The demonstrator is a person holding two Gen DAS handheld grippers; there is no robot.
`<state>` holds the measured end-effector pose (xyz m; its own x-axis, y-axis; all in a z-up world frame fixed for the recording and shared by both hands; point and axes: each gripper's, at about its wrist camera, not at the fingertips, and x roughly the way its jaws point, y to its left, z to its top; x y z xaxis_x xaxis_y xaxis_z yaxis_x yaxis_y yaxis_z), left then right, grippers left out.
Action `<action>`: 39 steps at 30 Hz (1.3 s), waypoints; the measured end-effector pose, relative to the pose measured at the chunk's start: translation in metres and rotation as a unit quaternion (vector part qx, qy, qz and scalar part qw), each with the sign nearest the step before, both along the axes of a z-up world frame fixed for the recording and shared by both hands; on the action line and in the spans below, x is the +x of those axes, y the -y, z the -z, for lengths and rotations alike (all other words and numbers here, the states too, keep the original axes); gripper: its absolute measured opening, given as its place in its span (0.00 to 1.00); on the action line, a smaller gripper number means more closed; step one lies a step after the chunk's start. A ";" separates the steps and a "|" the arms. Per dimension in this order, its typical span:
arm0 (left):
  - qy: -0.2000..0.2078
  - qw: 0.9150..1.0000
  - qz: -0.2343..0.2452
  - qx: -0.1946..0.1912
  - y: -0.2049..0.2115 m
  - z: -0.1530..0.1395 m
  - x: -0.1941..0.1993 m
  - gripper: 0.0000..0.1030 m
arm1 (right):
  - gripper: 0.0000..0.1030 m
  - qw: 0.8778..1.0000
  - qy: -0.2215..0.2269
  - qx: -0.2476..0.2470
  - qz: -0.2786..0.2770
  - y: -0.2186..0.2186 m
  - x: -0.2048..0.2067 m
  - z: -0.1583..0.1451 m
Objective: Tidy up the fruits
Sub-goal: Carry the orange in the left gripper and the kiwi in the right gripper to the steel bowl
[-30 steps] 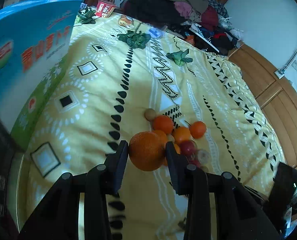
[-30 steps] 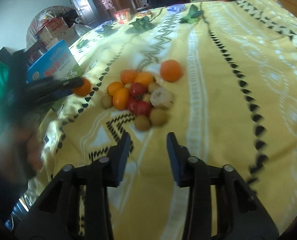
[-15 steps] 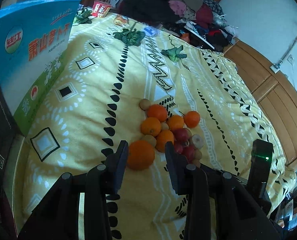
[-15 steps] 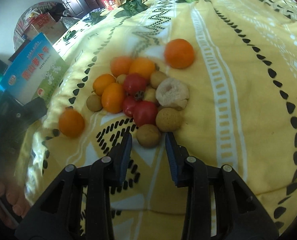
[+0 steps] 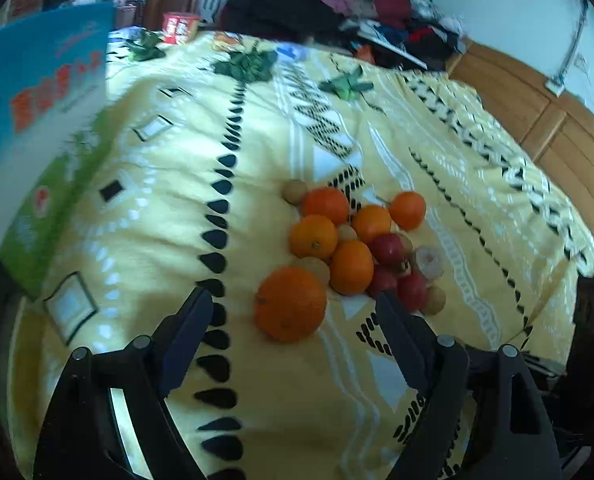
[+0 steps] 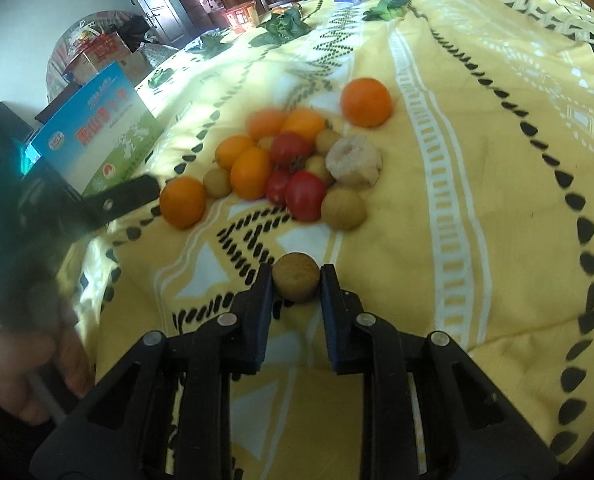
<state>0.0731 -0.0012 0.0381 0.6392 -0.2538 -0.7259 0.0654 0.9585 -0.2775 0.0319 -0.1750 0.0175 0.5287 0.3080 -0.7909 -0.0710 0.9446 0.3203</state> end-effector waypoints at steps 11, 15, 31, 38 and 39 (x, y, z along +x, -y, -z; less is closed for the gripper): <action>-0.025 1.000 0.010 0.015 0.004 0.014 0.005 0.41 | 0.23 1.000 0.007 0.006 0.003 0.001 -0.003 -0.002; 0.002 1.000 0.016 0.012 0.006 -0.015 -0.016 0.41 | 0.23 1.000 0.021 -0.010 0.001 -0.003 -0.010 -0.019; 0.170 0.981 -0.093 0.023 -0.123 -0.200 -0.172 0.41 | 0.23 0.980 0.145 -0.093 -0.101 -0.134 -0.038 -0.155; 0.173 0.967 -0.186 0.028 -0.214 -0.208 -0.241 0.41 | 0.23 0.958 0.173 -0.113 -0.200 -0.246 -0.056 -0.183; 0.171 0.964 -0.200 0.026 -0.228 -0.207 -0.251 0.41 | 0.23 0.954 0.175 -0.116 -0.212 -0.258 -0.059 -0.184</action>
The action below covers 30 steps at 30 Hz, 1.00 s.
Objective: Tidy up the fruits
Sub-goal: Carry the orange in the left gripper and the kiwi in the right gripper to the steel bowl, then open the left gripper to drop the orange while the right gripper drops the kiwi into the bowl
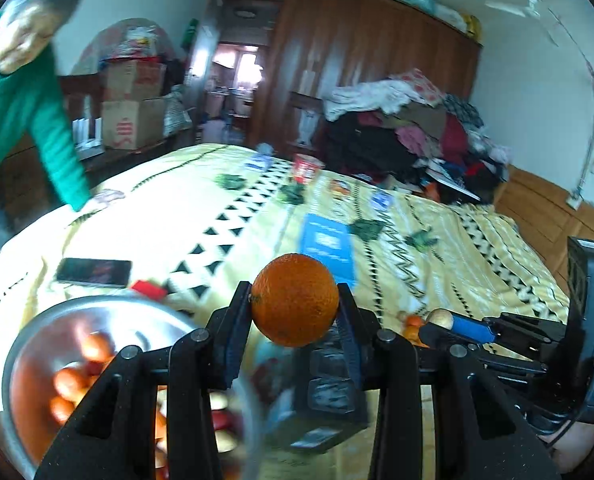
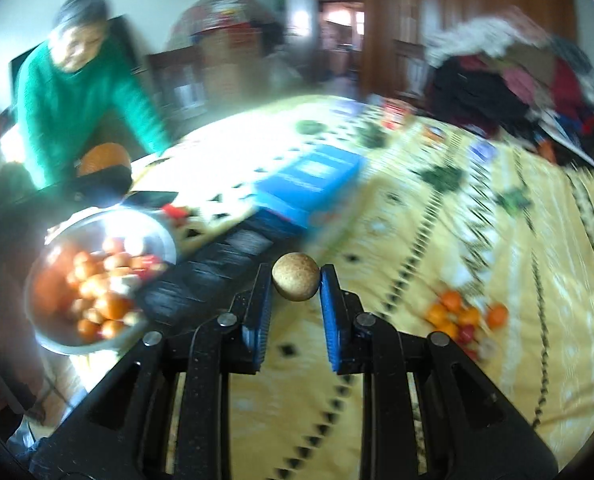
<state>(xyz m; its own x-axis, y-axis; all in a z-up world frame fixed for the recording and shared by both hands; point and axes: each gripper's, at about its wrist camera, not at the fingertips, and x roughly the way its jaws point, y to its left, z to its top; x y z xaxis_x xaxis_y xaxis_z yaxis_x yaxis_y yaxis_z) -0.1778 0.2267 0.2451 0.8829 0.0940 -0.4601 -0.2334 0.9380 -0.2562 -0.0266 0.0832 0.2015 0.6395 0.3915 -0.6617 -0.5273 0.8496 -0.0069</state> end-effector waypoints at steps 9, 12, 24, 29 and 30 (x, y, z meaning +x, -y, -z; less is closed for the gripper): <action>-0.014 0.997 -0.071 -0.035 -0.080 0.028 -0.045 0.41 | 0.23 0.995 -0.013 -0.045 -0.092 -0.105 -0.023 0.007; -0.021 0.995 -0.081 -0.048 -0.095 0.040 -0.051 0.41 | 0.23 0.993 -0.015 -0.057 -0.105 -0.126 -0.027 0.010; -0.051 0.991 -0.099 -0.078 -0.129 0.069 -0.071 0.40 | 0.23 0.982 -0.089 -0.070 -0.151 -0.179 -0.030 0.030; -0.062 0.989 -0.099 -0.089 -0.134 0.081 -0.071 0.41 | 0.23 0.980 -0.106 -0.070 -0.155 -0.186 -0.031 0.037; -0.063 0.989 -0.098 -0.090 -0.135 0.082 -0.070 0.41 | 0.23 0.979 -0.108 -0.071 -0.156 -0.186 -0.031 0.037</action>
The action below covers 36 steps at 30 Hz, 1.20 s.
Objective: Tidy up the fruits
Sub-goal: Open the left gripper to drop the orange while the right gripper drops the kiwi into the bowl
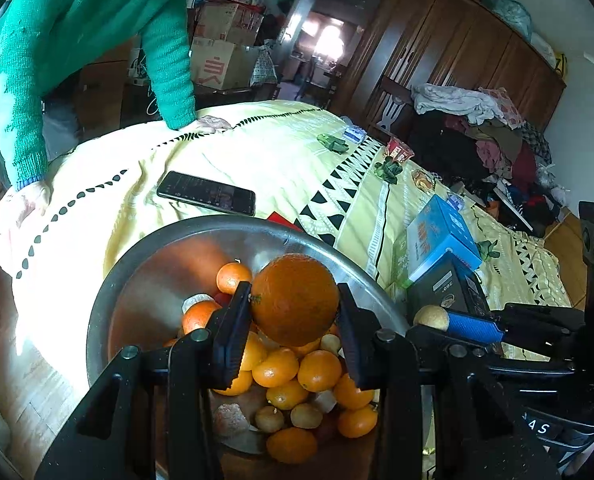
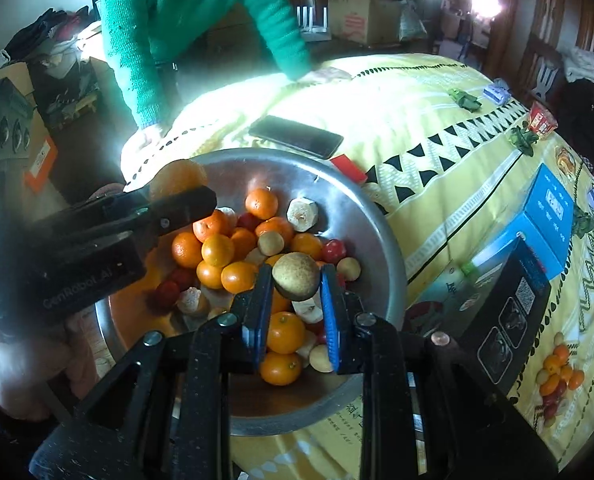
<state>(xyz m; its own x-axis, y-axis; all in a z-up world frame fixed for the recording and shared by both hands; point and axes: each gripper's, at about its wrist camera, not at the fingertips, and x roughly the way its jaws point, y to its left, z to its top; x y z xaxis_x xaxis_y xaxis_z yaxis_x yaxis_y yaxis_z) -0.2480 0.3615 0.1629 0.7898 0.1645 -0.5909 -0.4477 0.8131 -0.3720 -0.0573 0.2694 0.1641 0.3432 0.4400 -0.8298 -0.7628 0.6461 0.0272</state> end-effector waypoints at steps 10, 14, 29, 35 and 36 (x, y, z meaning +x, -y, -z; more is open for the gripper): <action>-0.008 1.000 0.002 -0.006 -0.001 0.008 0.002 0.41 | 0.23 1.000 -0.010 -0.004 0.002 -0.004 0.002 0.005; -0.012 1.000 0.002 -0.010 -0.001 0.012 0.002 0.41 | 0.23 1.000 -0.014 -0.004 0.002 -0.006 0.003 0.007; -0.018 1.000 -0.004 -0.017 -0.002 0.016 0.003 0.67 | 0.24 1.000 -0.022 -0.008 0.001 -0.011 0.005 0.014; -0.017 1.000 -0.012 -0.020 -0.004 0.016 0.002 0.79 | 0.24 1.000 -0.021 -0.009 0.002 -0.010 0.005 0.014; -0.017 1.000 -0.014 -0.020 -0.005 0.016 0.001 0.81 | 0.24 1.000 -0.020 -0.008 0.003 -0.009 0.005 0.014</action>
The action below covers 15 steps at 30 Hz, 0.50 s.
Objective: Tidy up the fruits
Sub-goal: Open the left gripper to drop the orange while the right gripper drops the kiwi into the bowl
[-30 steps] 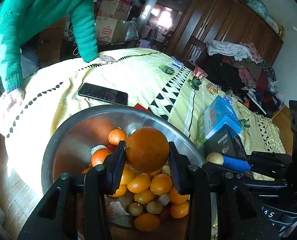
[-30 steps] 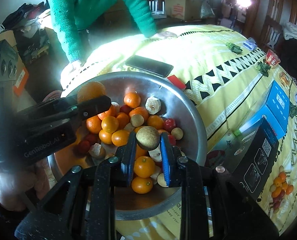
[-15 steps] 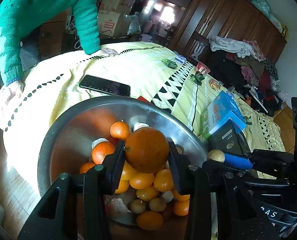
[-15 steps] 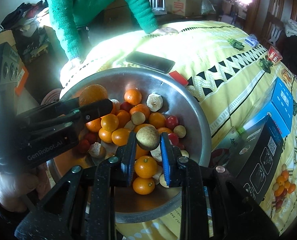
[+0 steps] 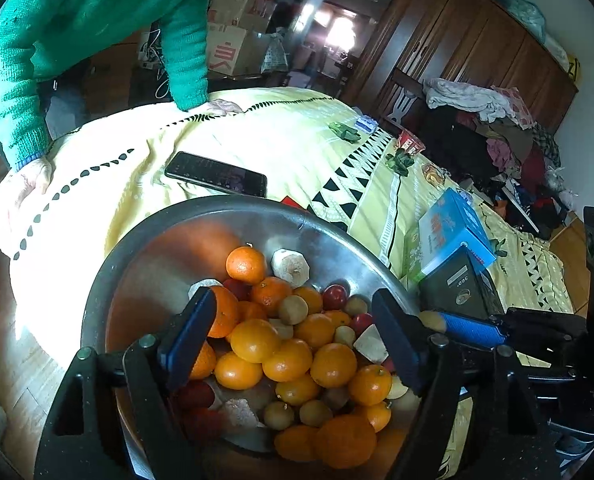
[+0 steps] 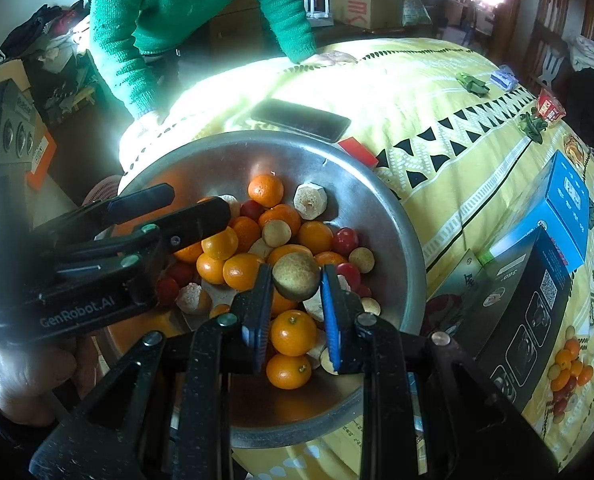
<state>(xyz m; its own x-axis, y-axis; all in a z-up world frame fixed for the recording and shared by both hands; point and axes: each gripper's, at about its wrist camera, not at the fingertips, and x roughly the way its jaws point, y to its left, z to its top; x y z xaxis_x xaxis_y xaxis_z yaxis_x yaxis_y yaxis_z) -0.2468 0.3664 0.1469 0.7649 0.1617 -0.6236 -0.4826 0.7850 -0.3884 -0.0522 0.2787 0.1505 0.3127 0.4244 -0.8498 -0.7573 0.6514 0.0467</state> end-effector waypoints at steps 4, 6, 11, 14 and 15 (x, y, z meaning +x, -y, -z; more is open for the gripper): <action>-0.003 1.000 -0.005 -0.003 -0.001 0.000 0.000 0.81 | 0.35 1.000 0.007 0.007 0.001 0.002 -0.001 -0.005; -0.003 1.000 -0.006 -0.003 -0.001 -0.001 0.000 0.81 | 0.45 1.000 0.016 0.014 0.002 0.004 -0.003 -0.011; 0.006 1.000 -0.006 0.007 0.005 -0.010 -0.002 0.81 | 0.46 0.997 0.045 0.055 -0.007 0.016 -0.015 -0.035; 0.013 1.000 -0.010 0.011 0.007 -0.015 -0.003 0.81 | 0.50 0.995 0.065 0.081 -0.008 0.035 -0.025 -0.044; 0.016 1.000 -0.012 0.011 0.007 -0.015 -0.004 0.81 | 0.53 0.993 0.070 0.091 -0.002 0.046 -0.028 -0.045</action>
